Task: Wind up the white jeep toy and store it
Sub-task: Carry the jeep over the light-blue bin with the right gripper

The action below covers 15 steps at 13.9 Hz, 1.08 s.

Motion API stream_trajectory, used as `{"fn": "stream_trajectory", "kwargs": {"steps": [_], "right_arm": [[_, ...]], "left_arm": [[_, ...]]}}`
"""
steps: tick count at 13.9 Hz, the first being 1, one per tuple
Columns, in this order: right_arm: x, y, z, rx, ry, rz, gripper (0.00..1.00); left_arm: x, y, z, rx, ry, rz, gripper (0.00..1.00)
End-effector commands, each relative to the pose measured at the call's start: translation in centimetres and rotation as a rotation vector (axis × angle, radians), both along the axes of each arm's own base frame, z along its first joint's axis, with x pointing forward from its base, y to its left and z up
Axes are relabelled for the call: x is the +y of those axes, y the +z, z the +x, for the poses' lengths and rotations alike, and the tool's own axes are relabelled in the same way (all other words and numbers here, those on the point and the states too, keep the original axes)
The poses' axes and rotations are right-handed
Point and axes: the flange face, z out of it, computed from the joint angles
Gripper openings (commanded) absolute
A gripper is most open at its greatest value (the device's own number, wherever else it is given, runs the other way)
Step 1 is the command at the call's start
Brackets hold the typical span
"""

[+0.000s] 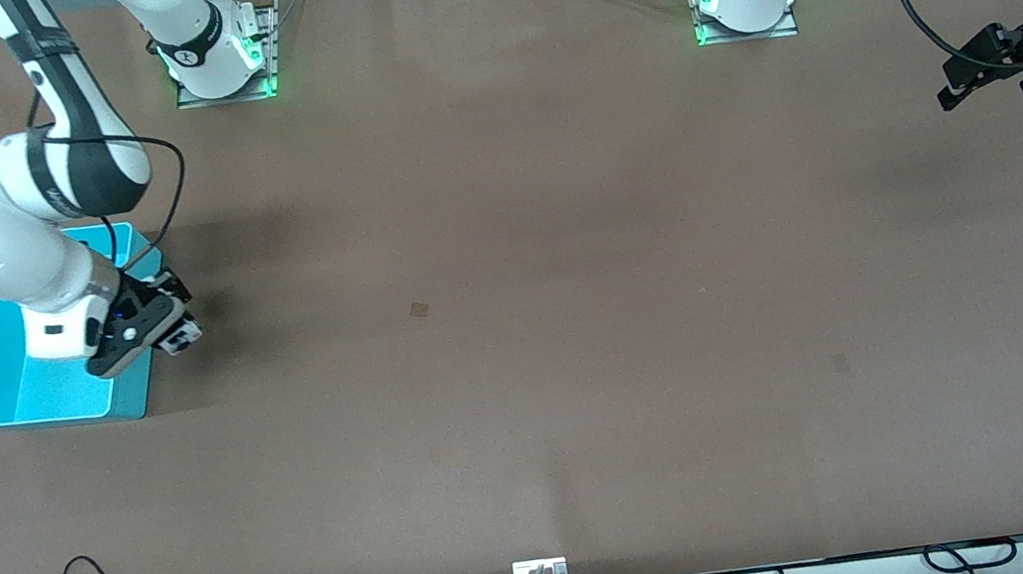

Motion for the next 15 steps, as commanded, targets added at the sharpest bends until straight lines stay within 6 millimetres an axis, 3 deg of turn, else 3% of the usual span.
{"fn": "stream_trajectory", "kwargs": {"steps": [1,4,8,10,15], "right_arm": [[-4.4,1.4,-1.0,0.069,-0.137,-0.026,0.0],[-9.9,1.2,-1.6,0.08,-0.195,-0.039,0.0],[-16.2,-1.6,-2.2,0.097,-0.296,-0.061,0.0],[-17.6,-3.0,-2.2,0.096,-0.33,-0.069,0.0],[-20.4,-9.1,-2.7,0.13,-0.442,-0.05,0.0]], "left_arm": [[-1.8,0.9,-1.1,-0.007,-0.042,0.026,1.0],[-2.1,1.0,-1.2,-0.009,-0.047,0.026,1.0],[-2.3,0.4,-1.3,0.007,-0.036,0.026,1.0],[-2.2,0.0,-1.6,0.017,-0.03,0.026,1.0],[-2.1,-0.7,-1.7,0.033,-0.013,0.026,1.0]]}}
